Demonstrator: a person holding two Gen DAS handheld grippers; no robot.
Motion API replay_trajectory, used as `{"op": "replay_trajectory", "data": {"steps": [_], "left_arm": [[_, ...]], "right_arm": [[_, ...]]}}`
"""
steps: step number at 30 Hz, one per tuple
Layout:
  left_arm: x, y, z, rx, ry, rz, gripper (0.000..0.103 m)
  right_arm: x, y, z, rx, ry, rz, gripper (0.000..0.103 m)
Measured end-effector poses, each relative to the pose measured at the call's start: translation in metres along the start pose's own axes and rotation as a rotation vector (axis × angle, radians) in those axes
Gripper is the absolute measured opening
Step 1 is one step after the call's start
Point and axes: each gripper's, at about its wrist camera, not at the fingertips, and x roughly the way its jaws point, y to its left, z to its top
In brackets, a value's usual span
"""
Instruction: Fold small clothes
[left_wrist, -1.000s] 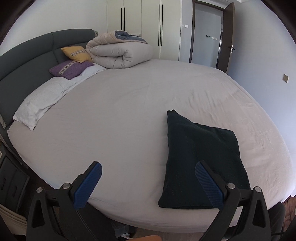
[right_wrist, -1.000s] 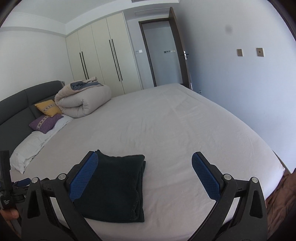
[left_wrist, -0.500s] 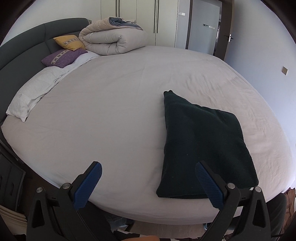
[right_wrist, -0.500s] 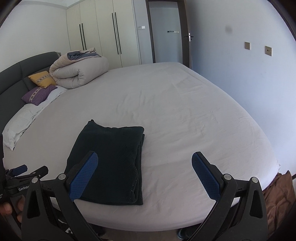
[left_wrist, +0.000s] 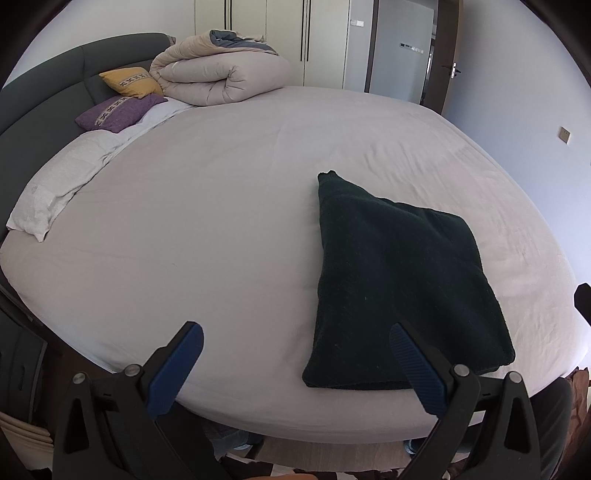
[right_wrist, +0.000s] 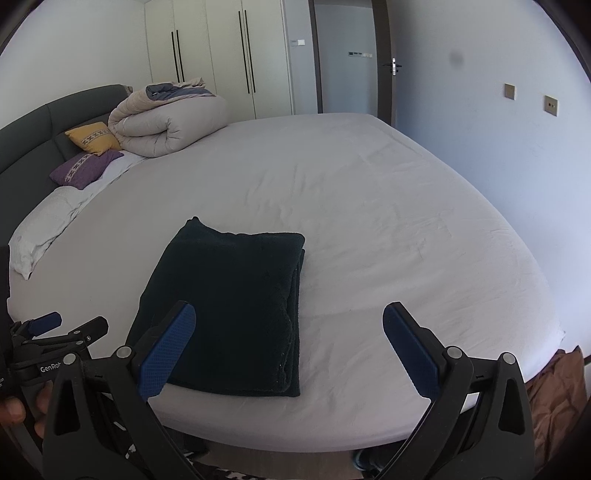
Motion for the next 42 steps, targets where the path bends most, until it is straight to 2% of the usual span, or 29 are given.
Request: {"op": "replay_trajectory", "data": {"steps": [42], "left_arm": [[0.004, -0.007, -0.005, 0.017, 0.016, -0.017, 0.103]], "right_arm": [[0.016, 0.011, -0.001, -0.018, 0.036, 0.006, 0.103]]}}
